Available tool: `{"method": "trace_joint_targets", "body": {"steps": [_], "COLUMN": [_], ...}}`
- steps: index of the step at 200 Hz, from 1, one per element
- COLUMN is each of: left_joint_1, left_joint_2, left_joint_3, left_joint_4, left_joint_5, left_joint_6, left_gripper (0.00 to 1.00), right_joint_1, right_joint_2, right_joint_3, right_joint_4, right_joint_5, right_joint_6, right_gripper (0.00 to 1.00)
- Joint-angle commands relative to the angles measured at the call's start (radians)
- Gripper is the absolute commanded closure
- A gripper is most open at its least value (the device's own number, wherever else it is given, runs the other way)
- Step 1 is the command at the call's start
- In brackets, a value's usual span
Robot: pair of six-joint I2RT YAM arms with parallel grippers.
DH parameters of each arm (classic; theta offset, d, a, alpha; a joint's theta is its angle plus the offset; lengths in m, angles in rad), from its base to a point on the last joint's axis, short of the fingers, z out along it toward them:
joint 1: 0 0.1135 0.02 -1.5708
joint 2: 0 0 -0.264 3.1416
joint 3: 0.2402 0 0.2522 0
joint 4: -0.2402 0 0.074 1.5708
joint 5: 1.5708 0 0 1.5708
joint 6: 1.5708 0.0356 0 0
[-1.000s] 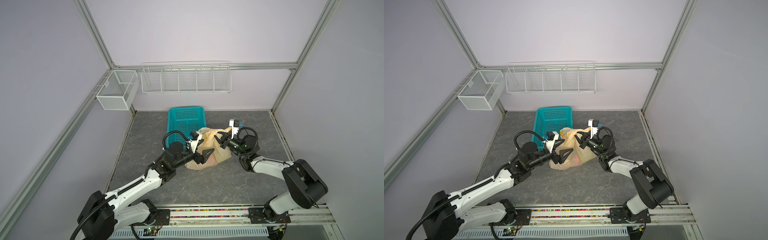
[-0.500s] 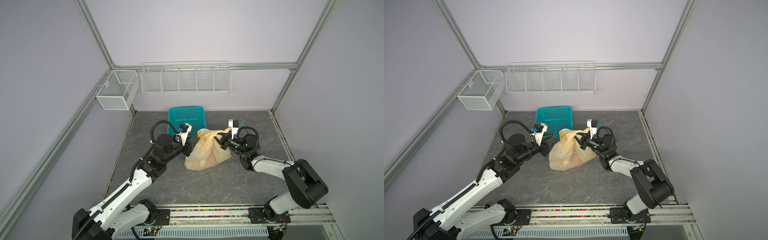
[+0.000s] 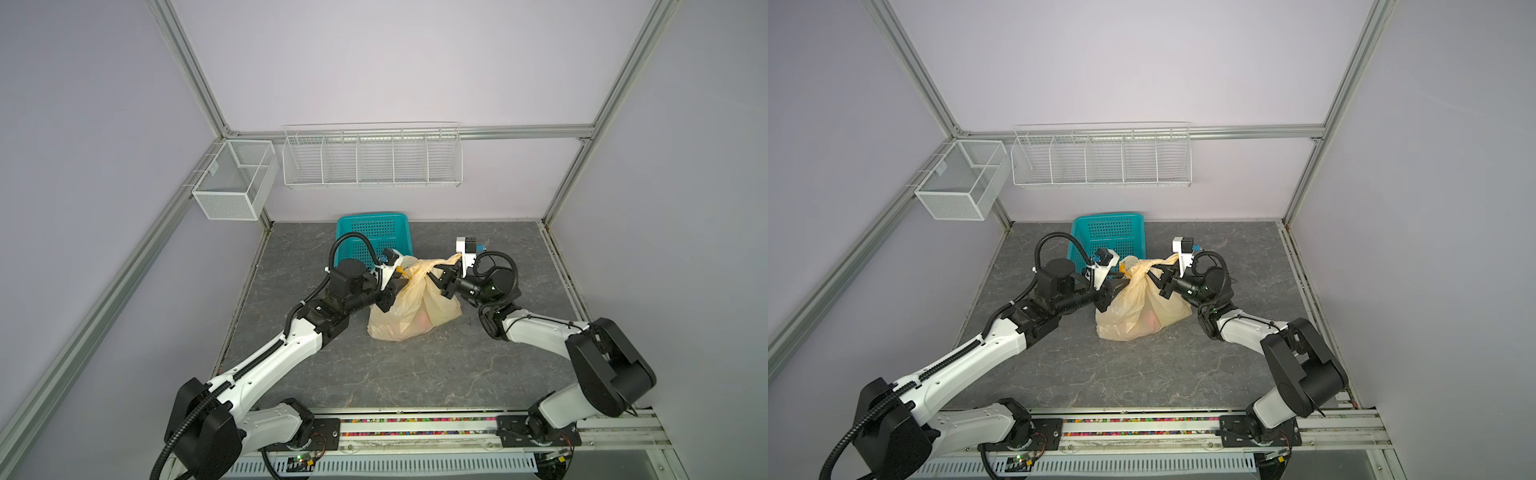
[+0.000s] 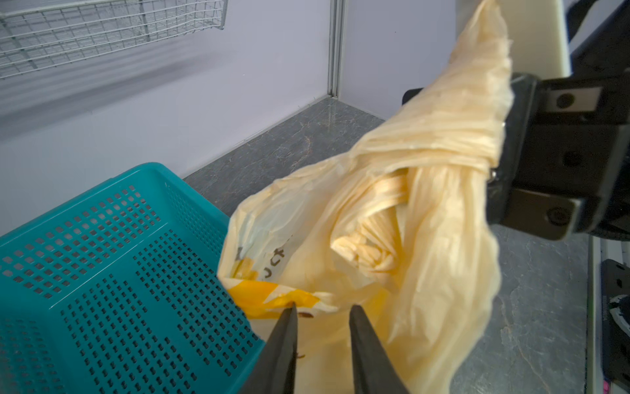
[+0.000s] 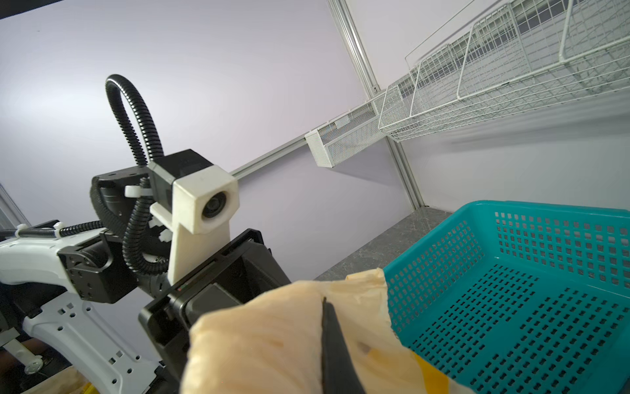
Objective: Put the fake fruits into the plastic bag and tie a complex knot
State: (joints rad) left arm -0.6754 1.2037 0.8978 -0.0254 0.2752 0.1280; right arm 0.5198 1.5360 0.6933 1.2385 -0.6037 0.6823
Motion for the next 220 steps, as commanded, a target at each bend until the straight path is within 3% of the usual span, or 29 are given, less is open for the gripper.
{"method": "trace_joint_targets", "body": {"steps": [1, 170, 185, 220], "left_joint_1": [-0.012, -0.033, -0.033, -0.033], "left_joint_2": [0.024, 0.052, 0.053, 0.051], "left_joint_3": [0.009, 0.007, 0.006, 0.013], "left_joint_4": [0.066, 0.139, 0.159, 0.164], "left_joint_5": [0.034, 0.117, 0.089, 0.033], "left_joint_6": [0.022, 0.052, 0.03, 0.016], "left_gripper": [0.73, 0.35, 0.35, 0.53], "right_joint_1": [0.01, 0.011, 0.011, 0.01], "right_joint_2": [0.009, 0.002, -0.002, -0.024], "right_joint_3": [0.025, 0.072, 0.071, 0.063], "right_joint_4": [0.036, -0.049, -0.05, -0.08], "right_joint_5": [-0.021, -0.087, -0.092, -0.102], "right_joint_6": [0.02, -0.003, -0.002, -0.027], "right_gripper": [0.93, 0.93, 0.93, 0.93]}}
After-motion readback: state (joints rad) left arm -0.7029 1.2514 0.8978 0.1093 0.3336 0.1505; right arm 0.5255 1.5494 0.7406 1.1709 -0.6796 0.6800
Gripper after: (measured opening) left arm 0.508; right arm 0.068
